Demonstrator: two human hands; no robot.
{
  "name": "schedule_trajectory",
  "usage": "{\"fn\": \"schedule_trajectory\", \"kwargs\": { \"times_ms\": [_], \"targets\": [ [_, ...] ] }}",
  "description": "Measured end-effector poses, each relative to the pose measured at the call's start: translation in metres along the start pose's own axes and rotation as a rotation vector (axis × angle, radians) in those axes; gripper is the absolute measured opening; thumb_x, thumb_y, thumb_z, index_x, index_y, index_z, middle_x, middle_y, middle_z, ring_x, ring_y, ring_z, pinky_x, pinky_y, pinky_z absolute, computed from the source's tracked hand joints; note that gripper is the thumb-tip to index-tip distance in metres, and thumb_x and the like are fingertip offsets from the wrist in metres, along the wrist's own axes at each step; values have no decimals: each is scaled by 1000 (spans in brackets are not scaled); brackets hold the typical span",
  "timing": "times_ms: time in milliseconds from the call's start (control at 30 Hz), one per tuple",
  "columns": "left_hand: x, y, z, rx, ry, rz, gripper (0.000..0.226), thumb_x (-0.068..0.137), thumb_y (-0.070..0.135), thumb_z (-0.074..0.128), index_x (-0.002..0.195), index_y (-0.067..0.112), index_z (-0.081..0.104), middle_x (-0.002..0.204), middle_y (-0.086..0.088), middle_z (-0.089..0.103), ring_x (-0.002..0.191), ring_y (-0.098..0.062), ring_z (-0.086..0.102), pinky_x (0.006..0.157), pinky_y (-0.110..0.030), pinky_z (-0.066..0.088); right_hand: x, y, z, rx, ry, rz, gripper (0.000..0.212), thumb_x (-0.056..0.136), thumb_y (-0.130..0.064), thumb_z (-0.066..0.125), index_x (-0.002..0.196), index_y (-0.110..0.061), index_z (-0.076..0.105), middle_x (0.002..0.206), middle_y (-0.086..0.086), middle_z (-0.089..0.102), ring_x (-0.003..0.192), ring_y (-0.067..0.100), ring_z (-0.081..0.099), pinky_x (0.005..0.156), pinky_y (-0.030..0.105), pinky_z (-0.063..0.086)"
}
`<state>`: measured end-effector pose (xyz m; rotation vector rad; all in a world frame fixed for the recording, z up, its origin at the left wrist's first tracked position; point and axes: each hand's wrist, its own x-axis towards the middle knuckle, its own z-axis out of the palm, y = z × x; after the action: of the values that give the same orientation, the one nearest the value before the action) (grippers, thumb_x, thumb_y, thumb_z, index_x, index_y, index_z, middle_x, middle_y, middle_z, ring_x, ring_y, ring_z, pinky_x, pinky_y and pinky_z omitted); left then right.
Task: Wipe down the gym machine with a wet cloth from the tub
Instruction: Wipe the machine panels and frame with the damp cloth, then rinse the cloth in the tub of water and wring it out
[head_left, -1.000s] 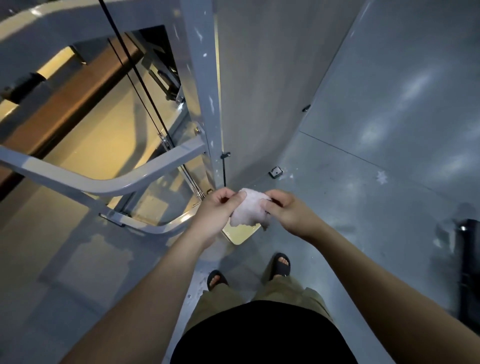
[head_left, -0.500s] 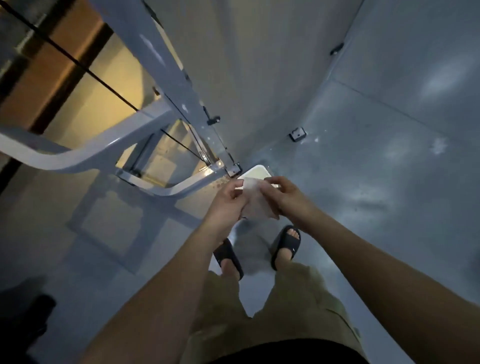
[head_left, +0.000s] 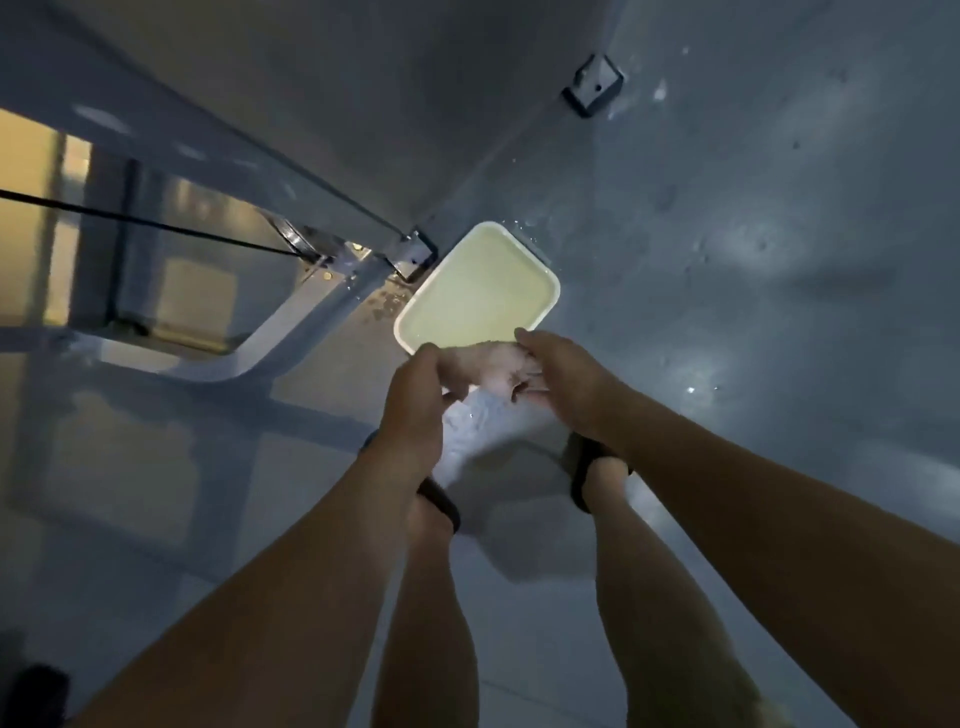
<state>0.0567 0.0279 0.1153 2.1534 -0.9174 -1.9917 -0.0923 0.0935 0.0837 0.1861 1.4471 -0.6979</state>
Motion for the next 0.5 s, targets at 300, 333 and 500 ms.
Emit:
{"fn": "schedule_trajectory", "kwargs": {
  "times_ms": [300, 333, 500],
  "targets": [
    [183, -43, 18, 597, -338, 340, 17, 79, 7, 52, 83, 22, 56, 69, 9, 58, 65, -12, 53, 56, -23, 39, 180, 11, -26, -142, -219, 41, 46, 88, -7, 52, 130, 11, 53, 90, 20, 49, 91, 29, 49, 90, 41, 51],
    [202, -48, 20, 636, -321, 331, 21, 87, 6, 50, 88, 25, 58, 70, 7, 65, 64, -15, 60, 57, -25, 44, 197, 12, -29, -169, -259, 24, 50, 87, -7, 55, 135, 7, 54, 97, 20, 54, 92, 29, 51, 89, 38, 50],
    [285, -74, 30, 833, -10, 252, 13, 98, 29, 56, 110, 26, 51, 76, 6, 63, 64, -11, 60, 55, -23, 42, 277, 7, -23, -756, 95, -340, 15, 94, -14, 63, 106, -8, 70, 105, 5, 69, 91, 20, 65, 72, 19, 49]
  ]
}}
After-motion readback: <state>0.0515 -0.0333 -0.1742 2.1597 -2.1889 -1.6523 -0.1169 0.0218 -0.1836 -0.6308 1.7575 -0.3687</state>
